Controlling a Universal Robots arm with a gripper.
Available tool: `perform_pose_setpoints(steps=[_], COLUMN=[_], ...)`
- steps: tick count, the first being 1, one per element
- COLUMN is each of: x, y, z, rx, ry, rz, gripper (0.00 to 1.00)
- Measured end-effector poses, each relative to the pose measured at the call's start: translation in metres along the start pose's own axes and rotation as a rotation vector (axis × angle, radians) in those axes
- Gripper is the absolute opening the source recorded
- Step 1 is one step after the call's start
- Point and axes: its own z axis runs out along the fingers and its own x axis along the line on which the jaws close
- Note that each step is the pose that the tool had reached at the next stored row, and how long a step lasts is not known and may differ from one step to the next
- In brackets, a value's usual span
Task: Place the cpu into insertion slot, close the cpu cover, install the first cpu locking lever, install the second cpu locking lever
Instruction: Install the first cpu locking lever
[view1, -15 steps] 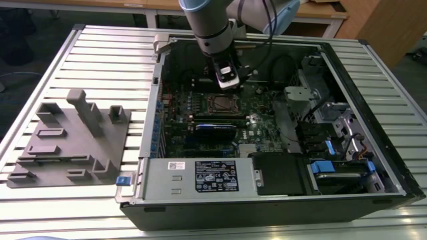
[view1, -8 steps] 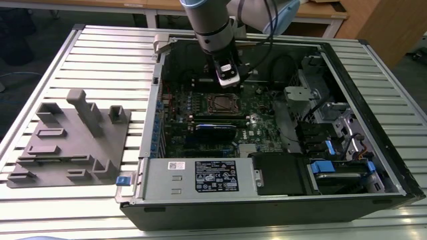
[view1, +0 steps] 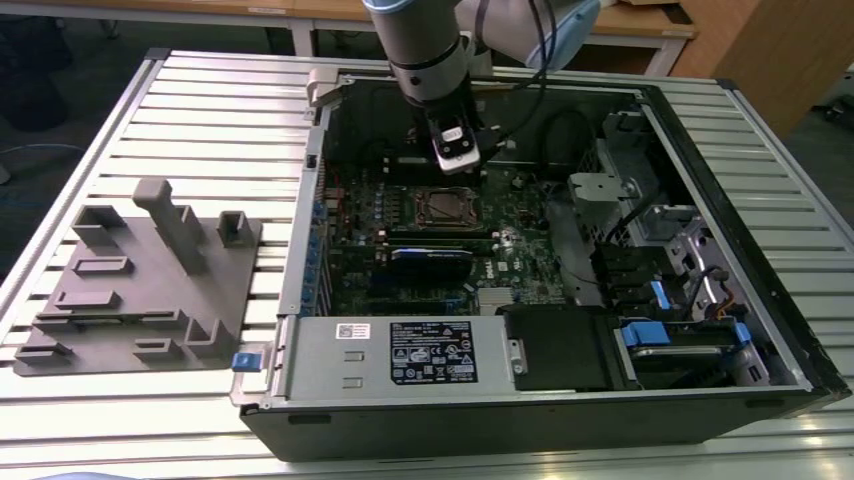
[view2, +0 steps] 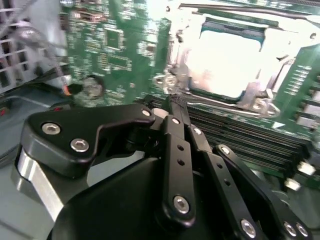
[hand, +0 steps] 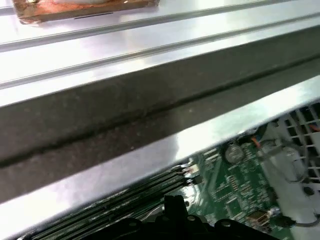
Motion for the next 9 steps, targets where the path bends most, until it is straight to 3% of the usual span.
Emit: perform_pose_setpoints(steps=[6, 7, 9], x=[-0.0016, -0.0016, -0.0016], y=[0.0005, 0.0005, 0.0005], z=[0.0016, 0.0017, 0.0015], rx=[0.0425, 0.0475, 0.0495], ry=[0.0987, 0.1104, 0.1140], rz=[0.012, 0.013, 0.014], gripper=[0.11, 0.11, 0.11])
